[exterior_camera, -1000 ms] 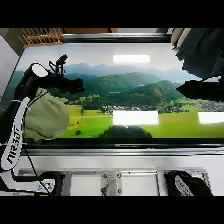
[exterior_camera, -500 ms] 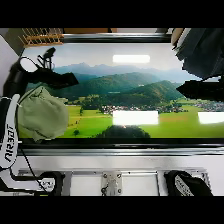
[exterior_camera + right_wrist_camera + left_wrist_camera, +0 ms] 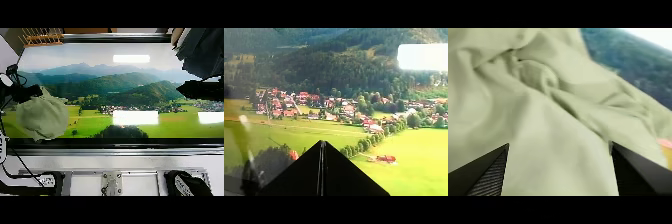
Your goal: Fold the clothes and pants, and hang the long-sleeved shirts on hangers.
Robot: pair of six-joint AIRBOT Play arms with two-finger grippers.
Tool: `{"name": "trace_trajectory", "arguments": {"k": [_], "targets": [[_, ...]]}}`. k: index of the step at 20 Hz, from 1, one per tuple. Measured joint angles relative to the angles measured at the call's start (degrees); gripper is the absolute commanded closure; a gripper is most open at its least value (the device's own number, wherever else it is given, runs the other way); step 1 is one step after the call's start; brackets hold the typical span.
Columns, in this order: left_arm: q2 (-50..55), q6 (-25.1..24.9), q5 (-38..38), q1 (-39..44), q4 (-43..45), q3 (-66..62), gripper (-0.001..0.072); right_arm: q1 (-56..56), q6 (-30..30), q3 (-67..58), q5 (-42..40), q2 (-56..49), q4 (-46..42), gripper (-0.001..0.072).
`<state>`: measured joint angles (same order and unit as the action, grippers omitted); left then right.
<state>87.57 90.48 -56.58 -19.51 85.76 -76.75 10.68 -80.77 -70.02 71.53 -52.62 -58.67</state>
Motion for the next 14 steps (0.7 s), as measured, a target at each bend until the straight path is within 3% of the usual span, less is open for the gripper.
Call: {"name": "trace_trajectory", "arguments": {"k": [5,9,11,12,14], "targets": [[0.0,0.2,10.5,-1.5,1.2,7.7,-0.0013,0.0,0.0,0.0,0.0,0.0,0.0,0.0696],[1.1,0.4,14.1,-1.6,1.5,10.6,0.0012,0.0,0.0,0.0,0.0,0.0,0.0,0.0696],[2.2,0.7,13.7,-1.5,1.4,11.1,0.0596,0.0,0.0,0.0,0.0,0.0,0.0,0.0696],[2.7,1.3,13.0,-1.4,1.4,11.2,0.0699,0.0,0.0,0.0,0.0,0.0,0.0,0.0696],[3.0,2.1,11.1,-0.5,1.0,11.3,0.0699,0.0,0.0,0.0,0.0,0.0,0.0,0.0696]]}}
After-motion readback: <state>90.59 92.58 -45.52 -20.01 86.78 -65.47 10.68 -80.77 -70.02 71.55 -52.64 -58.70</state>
